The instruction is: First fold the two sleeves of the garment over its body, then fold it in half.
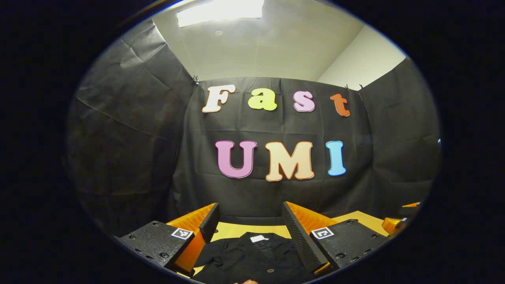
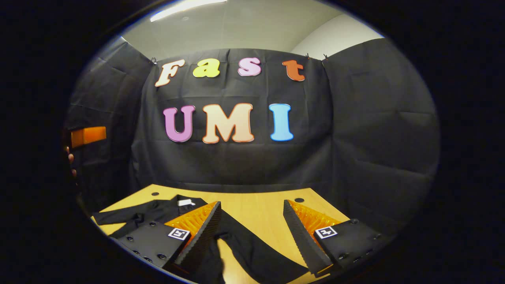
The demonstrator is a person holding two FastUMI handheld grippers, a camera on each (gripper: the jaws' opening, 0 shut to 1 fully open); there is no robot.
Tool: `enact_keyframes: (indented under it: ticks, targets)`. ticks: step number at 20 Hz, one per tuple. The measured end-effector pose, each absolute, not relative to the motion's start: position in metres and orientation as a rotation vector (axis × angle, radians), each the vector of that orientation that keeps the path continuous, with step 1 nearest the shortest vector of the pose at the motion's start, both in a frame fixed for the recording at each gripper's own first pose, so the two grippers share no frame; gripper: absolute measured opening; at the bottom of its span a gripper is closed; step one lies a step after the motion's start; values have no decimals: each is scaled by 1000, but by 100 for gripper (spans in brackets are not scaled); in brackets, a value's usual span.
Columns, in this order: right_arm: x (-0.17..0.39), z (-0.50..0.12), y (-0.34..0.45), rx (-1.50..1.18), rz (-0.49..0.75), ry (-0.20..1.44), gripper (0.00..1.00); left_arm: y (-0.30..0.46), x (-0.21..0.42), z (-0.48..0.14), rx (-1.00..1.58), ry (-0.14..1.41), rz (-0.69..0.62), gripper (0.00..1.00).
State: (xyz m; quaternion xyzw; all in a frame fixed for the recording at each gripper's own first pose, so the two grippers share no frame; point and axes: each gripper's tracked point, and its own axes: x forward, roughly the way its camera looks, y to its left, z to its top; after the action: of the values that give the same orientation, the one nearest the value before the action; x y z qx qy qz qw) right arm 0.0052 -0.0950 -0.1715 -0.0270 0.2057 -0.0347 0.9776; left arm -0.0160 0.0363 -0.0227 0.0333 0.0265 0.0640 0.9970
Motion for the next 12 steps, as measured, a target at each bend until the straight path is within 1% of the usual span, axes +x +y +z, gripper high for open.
enact_keyframes:
  ticks: [1,4,7,10,12]
  targets:
    - [2,-183,-107,-69,-78,441,99,33,-17,-23,66,51,132,93]
    - [-6,-217,-137,-124,-85,528,99,26,-18,-24,69,52,148,92]
    - [-24,-267,-159,-160,-58,650,99,21,-22,-25,77,50,174,93]
    - [-43,-312,-170,-165,-21,781,98,17,-29,-29,86,60,204,92]
    - [-53,-336,-174,-159,3,854,100,15,-35,-33,92,68,225,92]
